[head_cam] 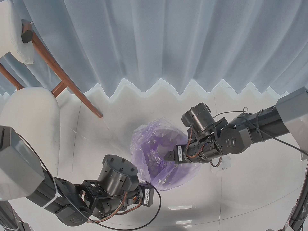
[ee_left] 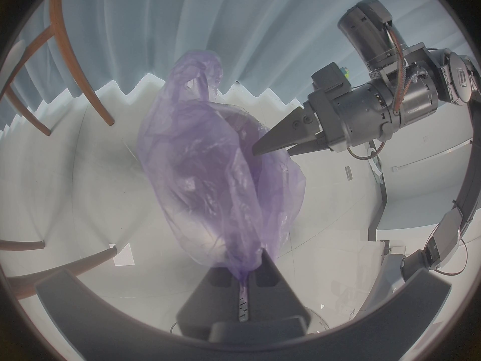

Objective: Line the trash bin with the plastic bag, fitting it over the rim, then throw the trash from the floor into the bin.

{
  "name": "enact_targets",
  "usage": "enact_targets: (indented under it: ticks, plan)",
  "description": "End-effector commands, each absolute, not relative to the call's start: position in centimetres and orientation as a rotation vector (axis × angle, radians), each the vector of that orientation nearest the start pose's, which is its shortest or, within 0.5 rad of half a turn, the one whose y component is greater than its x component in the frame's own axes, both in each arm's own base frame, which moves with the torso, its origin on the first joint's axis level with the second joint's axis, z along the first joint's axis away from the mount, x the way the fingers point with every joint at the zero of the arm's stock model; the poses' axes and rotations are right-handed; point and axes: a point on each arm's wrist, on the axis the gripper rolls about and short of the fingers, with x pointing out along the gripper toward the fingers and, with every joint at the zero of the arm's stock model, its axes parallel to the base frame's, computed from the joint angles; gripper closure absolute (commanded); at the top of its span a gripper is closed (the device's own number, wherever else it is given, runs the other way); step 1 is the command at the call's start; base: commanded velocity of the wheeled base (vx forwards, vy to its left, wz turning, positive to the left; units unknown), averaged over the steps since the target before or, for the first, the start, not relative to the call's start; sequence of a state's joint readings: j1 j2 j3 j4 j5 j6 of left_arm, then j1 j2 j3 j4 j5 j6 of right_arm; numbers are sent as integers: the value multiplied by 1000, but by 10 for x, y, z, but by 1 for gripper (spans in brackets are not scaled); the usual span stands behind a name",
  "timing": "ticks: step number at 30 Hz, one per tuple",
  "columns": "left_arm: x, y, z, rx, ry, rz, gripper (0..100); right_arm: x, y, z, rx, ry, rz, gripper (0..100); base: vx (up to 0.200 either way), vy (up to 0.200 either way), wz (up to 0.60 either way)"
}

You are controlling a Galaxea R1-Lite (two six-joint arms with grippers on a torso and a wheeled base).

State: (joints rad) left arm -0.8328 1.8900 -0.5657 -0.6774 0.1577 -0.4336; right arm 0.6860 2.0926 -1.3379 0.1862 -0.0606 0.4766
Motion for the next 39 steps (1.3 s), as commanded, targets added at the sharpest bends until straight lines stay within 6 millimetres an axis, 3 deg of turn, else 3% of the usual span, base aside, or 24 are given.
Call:
enact_targets:
  ticks: [1,2,3,14,23,30,35,39]
  plan:
    - [200,-212,71,-93,706,-503,100,304,248,102,49,1007,337,0,0,0,0]
    - [200,-212,71,-93,706,-502,100,305,246,101,36,1002,325,0,0,0,0]
    - [200,-212,71,-94,706,-500,100,306,244,102,24,993,317,100,0,0,0]
    - [197,-207,65,-74,722,-475,100,300,211,112,-6,991,282,100,0,0,0]
    - [192,-199,52,-33,758,-415,100,278,180,92,-6,1071,216,100,0,0,0]
    - [191,-197,53,-30,742,-383,100,271,175,74,102,952,228,100,0,0,0]
    - [194,-199,57,-64,695,-397,100,255,164,56,133,785,300,100,0,0,0]
    - [195,-201,58,-73,680,-405,100,251,162,61,127,728,329,100,0,0,0]
